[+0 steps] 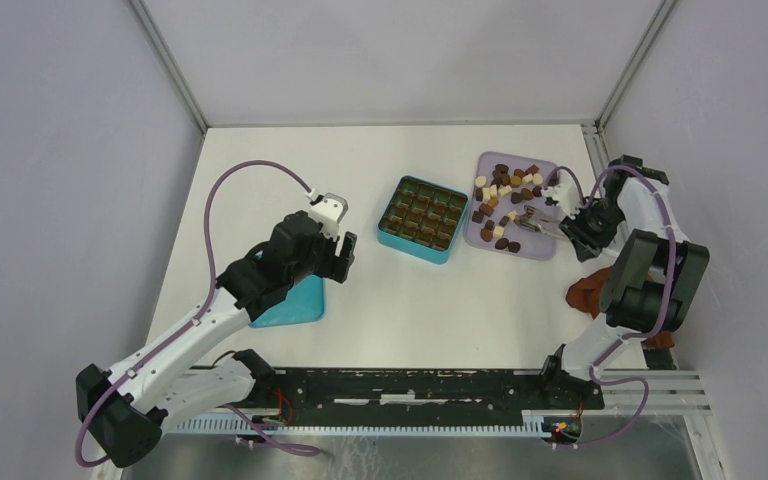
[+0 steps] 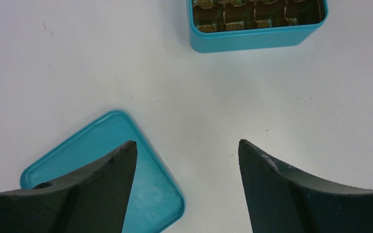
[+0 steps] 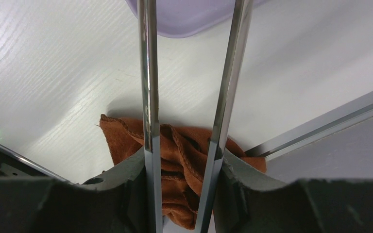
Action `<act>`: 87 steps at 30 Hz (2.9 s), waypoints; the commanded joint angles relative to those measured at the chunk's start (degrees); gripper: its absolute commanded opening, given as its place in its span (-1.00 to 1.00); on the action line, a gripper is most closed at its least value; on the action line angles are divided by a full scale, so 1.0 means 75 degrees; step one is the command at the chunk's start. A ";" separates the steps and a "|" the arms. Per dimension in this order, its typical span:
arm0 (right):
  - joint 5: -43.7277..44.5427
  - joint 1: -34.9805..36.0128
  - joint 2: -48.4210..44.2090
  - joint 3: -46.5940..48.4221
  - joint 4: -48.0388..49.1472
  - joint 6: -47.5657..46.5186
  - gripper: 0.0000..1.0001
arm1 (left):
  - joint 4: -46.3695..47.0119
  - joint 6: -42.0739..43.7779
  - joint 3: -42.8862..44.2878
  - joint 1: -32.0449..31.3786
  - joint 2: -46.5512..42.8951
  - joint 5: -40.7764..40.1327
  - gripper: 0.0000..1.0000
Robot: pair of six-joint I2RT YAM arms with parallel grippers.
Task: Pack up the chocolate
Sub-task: Pick up the fake chocolate from the plate, then place the fake chocolate in the packing box.
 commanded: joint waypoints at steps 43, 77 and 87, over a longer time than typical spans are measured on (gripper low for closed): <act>0.0164 0.4927 0.2259 0.4205 0.0558 0.2614 -0.67 | 0.0088 0.0410 0.0042 0.0032 0.0068 -0.0217 0.63; 0.0507 0.5180 0.2675 0.4182 0.0665 0.2680 -0.03 | 0.0079 0.0416 0.0046 0.0037 0.0024 -0.0198 0.63; 0.0310 0.5182 0.2606 0.4337 0.0594 0.2739 -0.06 | 0.0076 0.0416 0.0046 0.0038 0.0002 -0.0215 0.63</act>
